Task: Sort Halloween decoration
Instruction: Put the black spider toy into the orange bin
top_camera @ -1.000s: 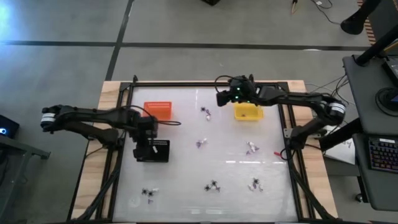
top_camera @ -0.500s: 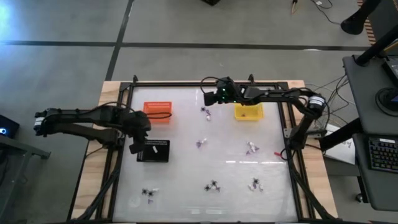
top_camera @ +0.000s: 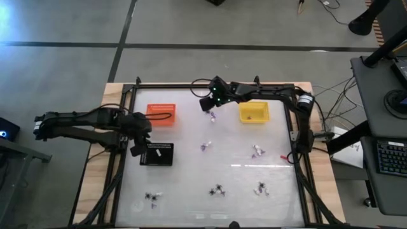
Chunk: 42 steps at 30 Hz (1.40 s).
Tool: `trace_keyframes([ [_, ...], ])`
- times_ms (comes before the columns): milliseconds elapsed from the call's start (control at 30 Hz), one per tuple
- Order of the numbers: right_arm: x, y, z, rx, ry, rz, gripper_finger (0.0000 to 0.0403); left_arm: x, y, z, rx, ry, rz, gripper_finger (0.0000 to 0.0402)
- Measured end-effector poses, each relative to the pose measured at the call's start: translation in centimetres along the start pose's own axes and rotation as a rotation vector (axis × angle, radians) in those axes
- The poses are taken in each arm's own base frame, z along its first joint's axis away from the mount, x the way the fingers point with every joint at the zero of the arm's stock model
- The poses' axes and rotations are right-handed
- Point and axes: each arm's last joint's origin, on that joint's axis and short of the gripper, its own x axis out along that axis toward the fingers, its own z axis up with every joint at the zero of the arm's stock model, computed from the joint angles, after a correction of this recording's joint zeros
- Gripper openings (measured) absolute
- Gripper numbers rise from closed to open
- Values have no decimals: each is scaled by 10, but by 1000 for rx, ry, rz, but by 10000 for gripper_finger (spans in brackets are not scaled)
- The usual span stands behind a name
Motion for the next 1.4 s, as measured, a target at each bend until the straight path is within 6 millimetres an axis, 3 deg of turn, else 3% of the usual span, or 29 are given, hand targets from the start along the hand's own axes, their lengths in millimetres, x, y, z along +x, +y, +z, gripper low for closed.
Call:
trace_keyframes([
  [367,37,0,3,-61,143,-95,123,0,1,0,-18,-8,23,99],
  [1267,70,-12,-12,-46,234,-166,123,0,1,0,-44,-7,23,99],
  [1400,70,-12,-13,-69,239,-166,108,0,1,0,-45,-7,23,99],
])
